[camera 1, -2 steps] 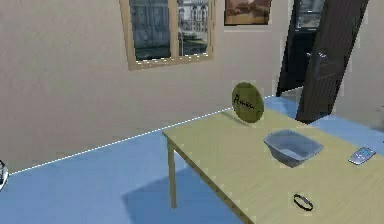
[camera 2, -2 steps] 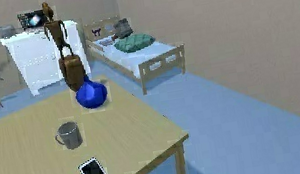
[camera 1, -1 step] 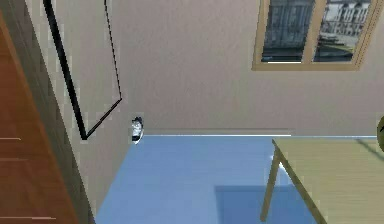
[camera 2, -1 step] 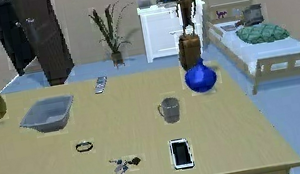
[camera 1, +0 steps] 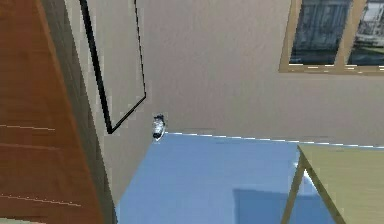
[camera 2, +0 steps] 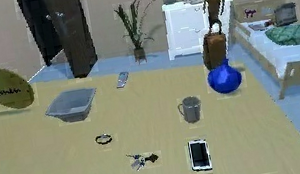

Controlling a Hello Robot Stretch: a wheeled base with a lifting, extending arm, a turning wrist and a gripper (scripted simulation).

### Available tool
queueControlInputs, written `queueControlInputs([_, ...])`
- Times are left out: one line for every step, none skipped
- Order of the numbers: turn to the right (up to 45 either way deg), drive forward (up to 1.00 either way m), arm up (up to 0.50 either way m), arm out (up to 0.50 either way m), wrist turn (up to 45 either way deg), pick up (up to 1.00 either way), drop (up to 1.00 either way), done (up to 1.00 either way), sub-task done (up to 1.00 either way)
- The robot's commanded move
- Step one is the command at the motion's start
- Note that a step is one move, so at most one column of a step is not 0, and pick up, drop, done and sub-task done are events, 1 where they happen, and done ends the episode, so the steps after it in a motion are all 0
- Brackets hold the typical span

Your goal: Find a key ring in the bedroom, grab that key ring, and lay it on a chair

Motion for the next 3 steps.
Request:
queueControlInputs([45.0, 0.00, 0.00, 0.00, 0.0, 0.00, 0.00, 0.00, 0.00])
queueControlInputs([45.0, 0.00, 0.00, 0.00, 0.0, 0.00, 0.00, 0.00, 0.00])
queueControlInputs([45.0, 0.00, 0.00, 0.00, 0.0, 0.00, 0.00, 0.00, 0.00])
